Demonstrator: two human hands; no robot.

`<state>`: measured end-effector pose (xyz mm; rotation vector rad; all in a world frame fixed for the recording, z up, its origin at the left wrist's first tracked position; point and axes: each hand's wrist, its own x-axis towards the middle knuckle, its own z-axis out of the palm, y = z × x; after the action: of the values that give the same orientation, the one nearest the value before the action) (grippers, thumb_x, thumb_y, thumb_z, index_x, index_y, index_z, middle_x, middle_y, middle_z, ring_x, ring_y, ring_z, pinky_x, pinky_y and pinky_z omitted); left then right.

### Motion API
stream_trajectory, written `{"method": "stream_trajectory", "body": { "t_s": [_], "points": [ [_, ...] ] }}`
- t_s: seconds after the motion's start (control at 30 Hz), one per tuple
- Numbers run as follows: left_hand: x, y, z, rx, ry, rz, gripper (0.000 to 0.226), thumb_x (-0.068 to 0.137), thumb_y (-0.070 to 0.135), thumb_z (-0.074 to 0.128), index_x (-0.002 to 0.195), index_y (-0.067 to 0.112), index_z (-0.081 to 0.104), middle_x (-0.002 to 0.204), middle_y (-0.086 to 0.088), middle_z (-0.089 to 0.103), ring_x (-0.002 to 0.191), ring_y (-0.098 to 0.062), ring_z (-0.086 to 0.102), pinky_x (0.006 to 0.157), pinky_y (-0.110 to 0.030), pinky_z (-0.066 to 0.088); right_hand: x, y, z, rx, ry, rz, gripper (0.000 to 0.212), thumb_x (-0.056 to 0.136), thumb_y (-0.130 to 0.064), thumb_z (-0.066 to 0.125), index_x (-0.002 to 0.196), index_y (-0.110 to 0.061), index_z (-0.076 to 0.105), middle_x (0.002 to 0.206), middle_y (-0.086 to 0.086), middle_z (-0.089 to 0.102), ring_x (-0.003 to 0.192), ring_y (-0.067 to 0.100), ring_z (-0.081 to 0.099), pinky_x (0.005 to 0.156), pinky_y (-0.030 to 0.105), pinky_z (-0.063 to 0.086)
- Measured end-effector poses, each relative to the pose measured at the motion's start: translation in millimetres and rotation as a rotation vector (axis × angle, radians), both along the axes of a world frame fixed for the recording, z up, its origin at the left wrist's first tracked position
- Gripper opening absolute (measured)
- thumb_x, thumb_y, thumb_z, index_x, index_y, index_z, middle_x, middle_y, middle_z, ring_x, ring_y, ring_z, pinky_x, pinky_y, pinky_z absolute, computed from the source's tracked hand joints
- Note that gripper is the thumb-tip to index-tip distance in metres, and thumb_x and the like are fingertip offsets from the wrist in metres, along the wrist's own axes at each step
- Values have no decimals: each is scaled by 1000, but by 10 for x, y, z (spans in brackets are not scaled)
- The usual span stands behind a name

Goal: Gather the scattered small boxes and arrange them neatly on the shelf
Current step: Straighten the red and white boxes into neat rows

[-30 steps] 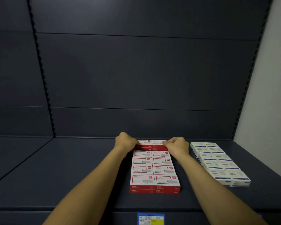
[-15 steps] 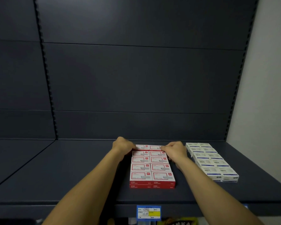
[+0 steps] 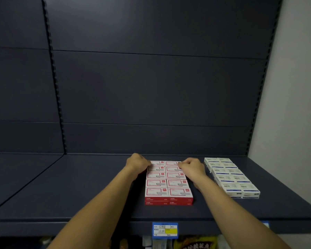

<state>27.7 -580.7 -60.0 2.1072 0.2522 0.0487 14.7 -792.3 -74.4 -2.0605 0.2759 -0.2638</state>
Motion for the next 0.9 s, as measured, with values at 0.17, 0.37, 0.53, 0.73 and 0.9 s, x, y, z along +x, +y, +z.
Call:
{"method": "stream_trajectory", "body": {
  "t_s": [0.17, 0.37, 0.53, 0.73, 0.9],
  "points": [
    [-205, 10, -11, 56, -39, -12, 25, 99, 31, 56, 98, 7, 66, 101, -7, 65, 78, -14, 58, 68, -29, 43, -150, -36, -25, 25, -7, 31, 21, 90, -36, 67, 98, -17, 71, 95, -5, 68, 84, 11, 61, 71, 24, 43],
    [-591, 70, -44, 108, -125, -54, 29, 102, 29, 45, 99, 9, 67, 91, 1, 62, 75, -9, 56, 63, -27, 42, -367, -119, -108, 88, -22, 51, 31, 81, -51, 70, 94, -23, 67, 97, -4, 73, 91, 17, 69, 90, 40, 56],
    [-859, 101, -96, 90, -197, -63, 30, 104, 28, 41, 96, 9, 63, 88, 3, 60, 79, -10, 56, 65, -26, 39, -721, -78, -88, 31, -76, 21, 35, 89, -47, 66, 107, -17, 65, 102, -4, 69, 92, 13, 62, 70, 24, 44],
    [-1326, 64, -111, 57, -285, -72, 32, 101, 40, 50, 105, 14, 68, 98, 4, 65, 91, -11, 60, 72, -22, 41, -1085, -112, -80, 33, -136, 62, 38, 90, -44, 67, 112, -14, 65, 108, -2, 69, 89, 9, 60, 63, 14, 38],
    [-1643, 122, -191, 156, -347, -142, 39, 91, 61, 60, 101, 24, 68, 99, 6, 66, 95, -12, 62, 88, -33, 52, -1315, -246, -111, -64, -157, 179, 53, 79, -43, 80, 119, -14, 62, 111, 0, 67, 97, 10, 62, 73, 16, 45]
  ]
}}
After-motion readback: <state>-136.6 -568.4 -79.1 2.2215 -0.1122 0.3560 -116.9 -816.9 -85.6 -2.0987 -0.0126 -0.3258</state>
